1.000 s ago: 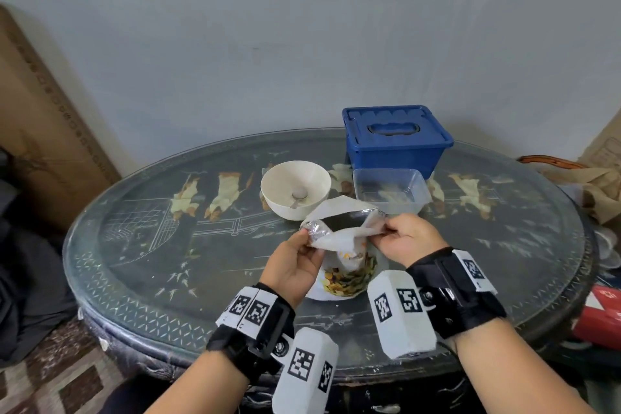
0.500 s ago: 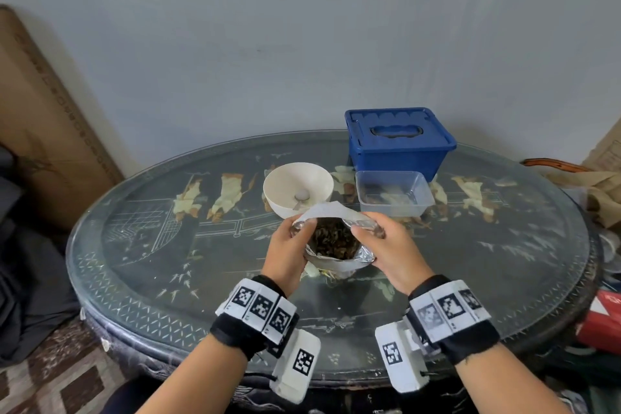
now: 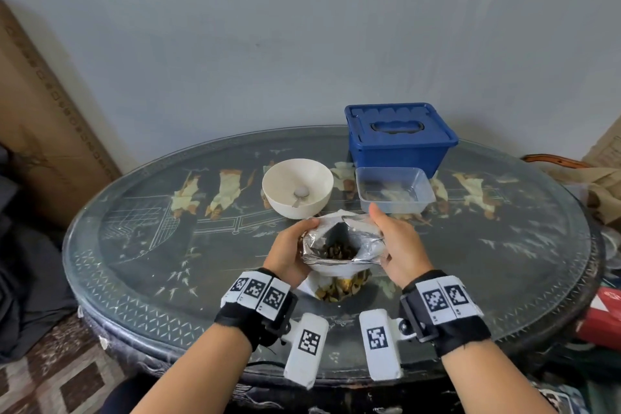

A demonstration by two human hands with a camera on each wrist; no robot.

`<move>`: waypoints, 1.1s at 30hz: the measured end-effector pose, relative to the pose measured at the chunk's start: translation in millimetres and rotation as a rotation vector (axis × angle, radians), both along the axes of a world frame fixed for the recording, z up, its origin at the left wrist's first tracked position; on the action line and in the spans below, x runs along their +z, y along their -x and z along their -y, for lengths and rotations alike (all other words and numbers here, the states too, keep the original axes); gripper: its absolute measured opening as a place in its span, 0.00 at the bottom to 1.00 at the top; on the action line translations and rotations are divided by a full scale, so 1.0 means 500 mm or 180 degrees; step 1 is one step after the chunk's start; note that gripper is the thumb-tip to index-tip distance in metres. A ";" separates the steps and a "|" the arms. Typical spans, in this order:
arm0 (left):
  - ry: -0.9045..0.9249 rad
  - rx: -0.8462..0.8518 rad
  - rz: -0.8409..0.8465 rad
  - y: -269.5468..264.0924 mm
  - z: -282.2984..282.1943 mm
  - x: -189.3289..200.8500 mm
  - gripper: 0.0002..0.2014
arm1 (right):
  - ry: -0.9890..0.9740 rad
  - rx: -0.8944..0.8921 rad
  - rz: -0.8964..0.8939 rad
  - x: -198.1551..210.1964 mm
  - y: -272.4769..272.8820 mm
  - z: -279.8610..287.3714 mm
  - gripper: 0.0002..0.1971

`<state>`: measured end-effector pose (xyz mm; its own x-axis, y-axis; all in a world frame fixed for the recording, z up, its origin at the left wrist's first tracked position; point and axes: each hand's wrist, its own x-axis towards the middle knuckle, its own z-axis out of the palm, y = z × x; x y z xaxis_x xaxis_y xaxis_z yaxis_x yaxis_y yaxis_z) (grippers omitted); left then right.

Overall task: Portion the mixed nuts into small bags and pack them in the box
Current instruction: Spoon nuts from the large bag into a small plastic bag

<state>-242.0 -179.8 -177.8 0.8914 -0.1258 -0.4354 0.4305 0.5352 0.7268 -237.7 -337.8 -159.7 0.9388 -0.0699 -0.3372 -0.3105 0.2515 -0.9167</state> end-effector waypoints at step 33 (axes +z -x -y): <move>-0.6000 -0.2073 0.4602 -0.046 -0.145 0.050 0.27 | 0.5365 0.2483 0.2980 0.032 -0.025 0.072 0.17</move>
<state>-218.9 -107.3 -152.9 0.6311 -0.7502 0.1973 -0.7547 -0.6526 -0.0671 -224.9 -373.7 -143.9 0.7295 0.6758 0.1054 0.6768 -0.7355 0.0321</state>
